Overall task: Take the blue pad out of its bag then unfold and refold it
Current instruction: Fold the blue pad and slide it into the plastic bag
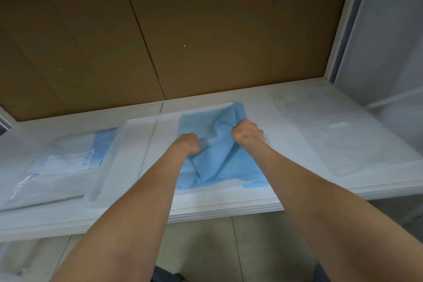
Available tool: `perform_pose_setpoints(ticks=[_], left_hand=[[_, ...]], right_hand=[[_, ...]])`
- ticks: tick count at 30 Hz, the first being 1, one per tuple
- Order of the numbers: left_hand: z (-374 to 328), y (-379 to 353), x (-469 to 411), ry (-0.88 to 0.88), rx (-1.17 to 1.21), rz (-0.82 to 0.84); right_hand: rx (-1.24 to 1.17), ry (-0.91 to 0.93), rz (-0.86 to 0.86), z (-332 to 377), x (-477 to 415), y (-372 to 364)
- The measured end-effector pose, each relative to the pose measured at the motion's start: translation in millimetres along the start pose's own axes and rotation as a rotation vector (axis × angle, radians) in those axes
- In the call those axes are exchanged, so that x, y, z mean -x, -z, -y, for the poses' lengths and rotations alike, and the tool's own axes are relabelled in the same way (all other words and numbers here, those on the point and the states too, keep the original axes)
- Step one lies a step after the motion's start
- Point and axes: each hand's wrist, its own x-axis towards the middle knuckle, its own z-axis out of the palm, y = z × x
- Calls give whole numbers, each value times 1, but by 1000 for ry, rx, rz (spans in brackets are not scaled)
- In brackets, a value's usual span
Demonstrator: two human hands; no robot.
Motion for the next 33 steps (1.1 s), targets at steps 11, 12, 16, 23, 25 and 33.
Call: perform_pose_setpoints(ticks=[11, 12, 16, 23, 25, 33], left_hand=[[4, -7, -13, 319, 317, -104], [2, -7, -14, 327, 338, -122], [-4, -3, -20, 308, 444, -160], [-7, -3, -30, 307, 885, -142], [-10, -1, -29, 302, 1016, -148], [-35, 19, -26, 199, 1177, -312]], right_hand=[[-249, -51, -16, -29, -19, 17], [-295, -59, 3, -28, -21, 16], [-381, -59, 74, -27, -25, 10], [-249, -40, 34, -37, -32, 4], [-222, -32, 9, -37, -32, 5], [-263, 6, -3, -36, -30, 15]])
